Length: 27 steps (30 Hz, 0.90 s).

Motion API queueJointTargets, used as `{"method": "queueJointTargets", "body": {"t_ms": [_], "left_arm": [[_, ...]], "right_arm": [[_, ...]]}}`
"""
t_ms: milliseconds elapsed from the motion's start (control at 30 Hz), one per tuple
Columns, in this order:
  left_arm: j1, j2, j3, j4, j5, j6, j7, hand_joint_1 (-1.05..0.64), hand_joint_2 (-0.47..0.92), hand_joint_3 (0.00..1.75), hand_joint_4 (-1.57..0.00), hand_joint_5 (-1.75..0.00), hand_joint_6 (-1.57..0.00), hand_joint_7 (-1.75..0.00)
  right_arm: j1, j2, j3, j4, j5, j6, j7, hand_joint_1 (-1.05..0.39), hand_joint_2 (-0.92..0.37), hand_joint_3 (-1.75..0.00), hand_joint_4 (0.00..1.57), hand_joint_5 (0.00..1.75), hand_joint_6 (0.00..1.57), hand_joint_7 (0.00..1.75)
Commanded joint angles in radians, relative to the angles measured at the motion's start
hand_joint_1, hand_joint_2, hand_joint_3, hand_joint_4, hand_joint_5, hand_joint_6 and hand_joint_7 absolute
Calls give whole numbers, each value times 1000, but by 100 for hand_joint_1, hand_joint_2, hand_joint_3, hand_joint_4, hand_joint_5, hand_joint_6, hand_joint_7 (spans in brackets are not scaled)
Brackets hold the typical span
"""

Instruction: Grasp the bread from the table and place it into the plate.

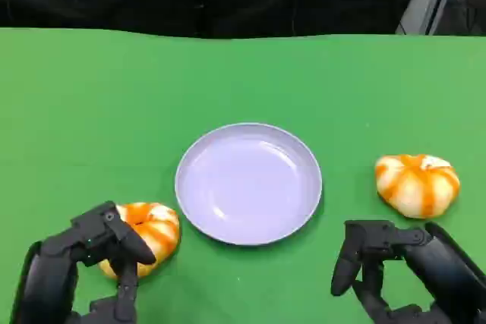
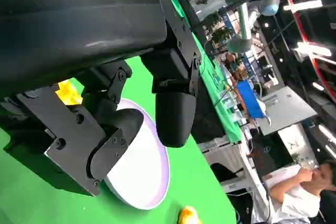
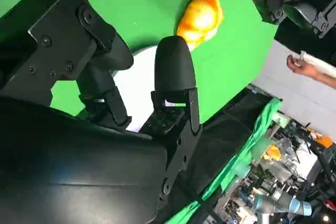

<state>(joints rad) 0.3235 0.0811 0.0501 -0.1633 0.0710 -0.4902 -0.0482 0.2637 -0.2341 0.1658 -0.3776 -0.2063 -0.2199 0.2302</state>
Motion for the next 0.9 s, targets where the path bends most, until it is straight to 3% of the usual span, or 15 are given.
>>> {"method": "queueJointTargets", "body": {"t_ms": [33, 500, 633, 733, 800, 867, 900], "left_arm": [[0, 7, 5, -3, -4, -2, 1, 4, 34, 148, -84, -173, -81, -148], [-4, 12, 7, 2, -20, 0, -7, 4, 35, 147, -84, -171, -82, -146], [-2, 15, 10, 7, -24, -12, -9, 4, 41, 138, -81, -160, -80, -135], [-3, 9, 13, 1, -9, -2, 3, 1, 47, 120, -74, -140, -77, -112], [-3, 3, 15, -8, -7, 19, 10, -4, 53, 98, -69, -129, -74, -94], [-4, 2, 20, -18, 28, 39, 27, -9, 66, 63, -63, -124, -72, -78], [-4, 3, 23, -22, 46, 46, 35, -14, 76, 38, -60, -119, -71, -66]], "right_arm": [[2, -6, -7, -10, 5, -4, -5, 11, -28, -140, 86, 165, 81, 131], [0, -4, -6, -13, 14, 6, 0, 11, -29, -141, 86, 165, 81, 130], [4, -5, -6, -22, 8, 8, -2, 10, -29, -142, 86, 165, 81, 131], [4, -4, -5, -25, 2, 12, -4, 10, -29, -141, 86, 166, 81, 131], [2, -3, -4, -27, 6, 14, -3, 10, -29, -141, 86, 167, 81, 131], [2, -1, -4, -28, 7, 17, -3, 10, -29, -140, 85, 167, 81, 131], [1, -1, -4, -28, 7, 16, -3, 11, -29, -140, 85, 166, 81, 131]]}}
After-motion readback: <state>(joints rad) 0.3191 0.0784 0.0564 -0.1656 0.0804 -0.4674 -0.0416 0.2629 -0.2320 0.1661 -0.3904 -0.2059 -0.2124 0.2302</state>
